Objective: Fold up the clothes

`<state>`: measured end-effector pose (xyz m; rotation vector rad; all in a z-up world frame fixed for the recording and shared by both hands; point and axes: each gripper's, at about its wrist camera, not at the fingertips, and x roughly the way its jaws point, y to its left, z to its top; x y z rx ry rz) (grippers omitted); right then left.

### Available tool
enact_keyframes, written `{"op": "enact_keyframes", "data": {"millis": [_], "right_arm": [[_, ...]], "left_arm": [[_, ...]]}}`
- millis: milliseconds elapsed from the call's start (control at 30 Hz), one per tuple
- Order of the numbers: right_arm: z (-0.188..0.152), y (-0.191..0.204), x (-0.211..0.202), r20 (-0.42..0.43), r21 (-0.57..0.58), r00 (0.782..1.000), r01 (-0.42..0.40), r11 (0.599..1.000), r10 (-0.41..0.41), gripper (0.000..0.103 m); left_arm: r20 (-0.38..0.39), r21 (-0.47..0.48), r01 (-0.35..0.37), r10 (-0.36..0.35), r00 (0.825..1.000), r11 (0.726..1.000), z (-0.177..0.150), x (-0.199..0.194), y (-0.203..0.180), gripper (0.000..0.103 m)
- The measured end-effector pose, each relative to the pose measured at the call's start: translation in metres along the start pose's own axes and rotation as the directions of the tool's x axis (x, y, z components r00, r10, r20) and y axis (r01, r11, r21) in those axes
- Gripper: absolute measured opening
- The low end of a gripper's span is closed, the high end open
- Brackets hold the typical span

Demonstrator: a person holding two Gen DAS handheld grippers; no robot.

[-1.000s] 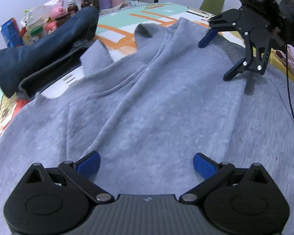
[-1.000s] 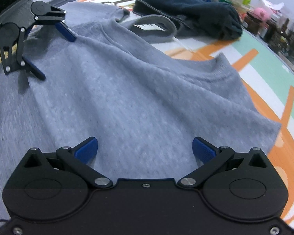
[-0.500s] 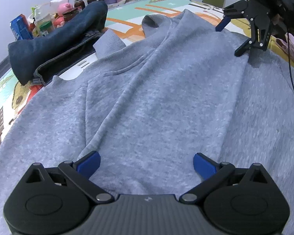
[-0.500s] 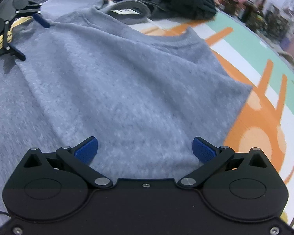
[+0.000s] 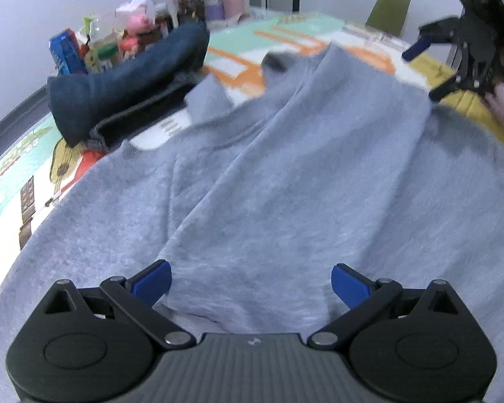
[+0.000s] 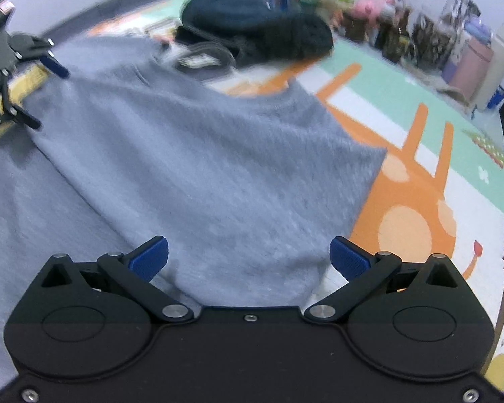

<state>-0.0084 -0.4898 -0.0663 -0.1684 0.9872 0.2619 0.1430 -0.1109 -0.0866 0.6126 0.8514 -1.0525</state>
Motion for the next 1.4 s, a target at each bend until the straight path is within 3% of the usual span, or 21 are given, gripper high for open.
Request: {"op": "enact_keyframes", "data": {"millis": [267,400,533,733,967,1133,1267,1400], "right_arm": [[-0.006,0.069,-0.024,0.068,-0.086,0.988,-0.134,0.987,0.140,0.103],[-0.017,0.109,-0.018,0.056,-0.107,0.971,-0.224,0.969,0.231,0.103],[-0.028,0.139,-0.009,0.055,-0.093,0.950,-0.301,0.949,0.307,0.103],[-0.035,0.164,0.008,0.007,-0.119,0.952,-0.304,0.945,0.307,0.103],[-0.048,0.174,0.027,-0.120,-0.187,0.967,-0.243,0.952,0.223,0.103],[-0.060,0.176,0.026,-0.154,-0.273,0.974,-0.202,0.941,0.164,0.103],[-0.069,0.173,0.021,-0.169,-0.274,0.974,-0.196,0.941,0.154,0.103],[-0.080,0.168,0.013,-0.166,-0.265,0.975,-0.189,0.946,0.148,0.103]], "left_arm": [[0.094,0.053,0.140,-0.145,0.985,0.989,-0.005,-0.025,-0.064,0.103],[0.077,0.106,0.220,-0.229,0.970,0.970,-0.015,-0.021,-0.104,0.103],[0.035,0.088,0.277,-0.280,0.959,0.957,-0.030,-0.004,-0.128,0.103],[0.005,0.087,0.297,-0.298,0.954,0.951,-0.042,0.008,-0.143,0.103],[-0.030,0.108,0.276,-0.275,0.961,0.955,-0.048,0.012,-0.142,0.103],[-0.043,0.154,0.253,-0.249,0.967,0.955,-0.056,0.008,-0.140,0.103],[-0.050,0.218,0.221,-0.215,0.975,0.951,-0.066,0.005,-0.140,0.103],[-0.050,0.223,0.221,-0.216,0.975,0.949,-0.074,0.000,-0.136,0.103]]}}
